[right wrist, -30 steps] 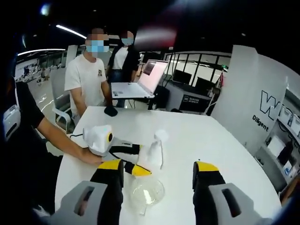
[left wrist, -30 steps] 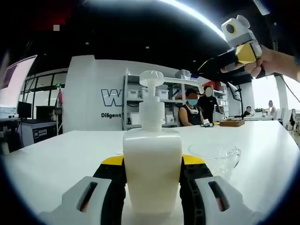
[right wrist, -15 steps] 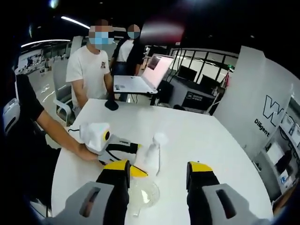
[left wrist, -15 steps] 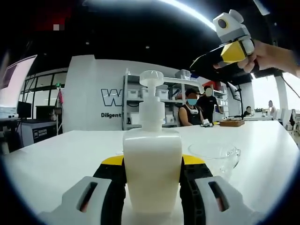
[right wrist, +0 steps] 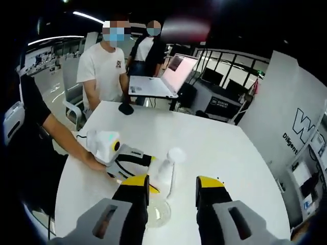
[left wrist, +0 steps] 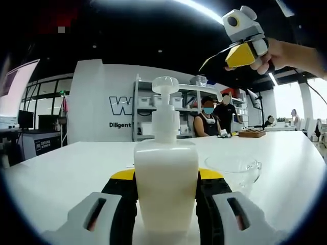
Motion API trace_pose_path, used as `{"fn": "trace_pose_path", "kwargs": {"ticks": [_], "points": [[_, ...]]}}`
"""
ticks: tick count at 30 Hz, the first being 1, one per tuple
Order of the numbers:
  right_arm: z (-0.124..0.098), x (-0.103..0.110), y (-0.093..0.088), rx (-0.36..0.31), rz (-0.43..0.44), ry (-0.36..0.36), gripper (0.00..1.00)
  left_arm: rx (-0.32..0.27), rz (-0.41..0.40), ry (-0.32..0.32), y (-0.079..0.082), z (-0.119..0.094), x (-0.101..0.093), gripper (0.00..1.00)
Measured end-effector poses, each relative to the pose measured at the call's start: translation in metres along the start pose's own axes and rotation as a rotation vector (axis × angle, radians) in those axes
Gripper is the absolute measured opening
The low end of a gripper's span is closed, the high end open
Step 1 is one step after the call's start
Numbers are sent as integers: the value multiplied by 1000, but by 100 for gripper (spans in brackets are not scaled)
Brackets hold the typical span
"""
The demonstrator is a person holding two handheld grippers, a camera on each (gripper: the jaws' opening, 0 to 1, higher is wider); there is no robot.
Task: Hold the bottle steady, press the pump all the way down and release, and repeat the specified number of times to dispense into the cup
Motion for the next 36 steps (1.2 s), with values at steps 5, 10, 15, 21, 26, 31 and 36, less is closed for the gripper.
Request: {"fn": "trace_pose_path", "kwargs": {"ticks": [5,10,15,21,26,31,36], "points": [[4,-4,4,27,-21,10,28,2,1,-2,0,0,-1,42],[8,-9,8,52,-37,26,19,0,3,-2,0,0,-1,42],[13,-10,13,62,-33,38,16,0,1,-2,0,0,-1,42],[21,-14,20,75,-27,56,9,2,1,-4,0,-1,-1,42],[26,-15,21,114,-44,72,5,2,1,-5,0,-1,-1,42],[31,-16,23,142,-77,83,1,3,-2,-7,0,-1,0,42],[36,-17,24,174,-105,107,0,5,-4,-9,1,0,0,42]]}}
Point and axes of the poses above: the point that each gripper's makers call its tool centre point, and the gripper's own axes: z roughly forward along the fingers, x roughly to its left, y roughly out of its top, the point moved 7 cm from there along -z, roughly backward along the fingers, and after that the axes turned 5 degrees about -x, right-handed, at the moved point
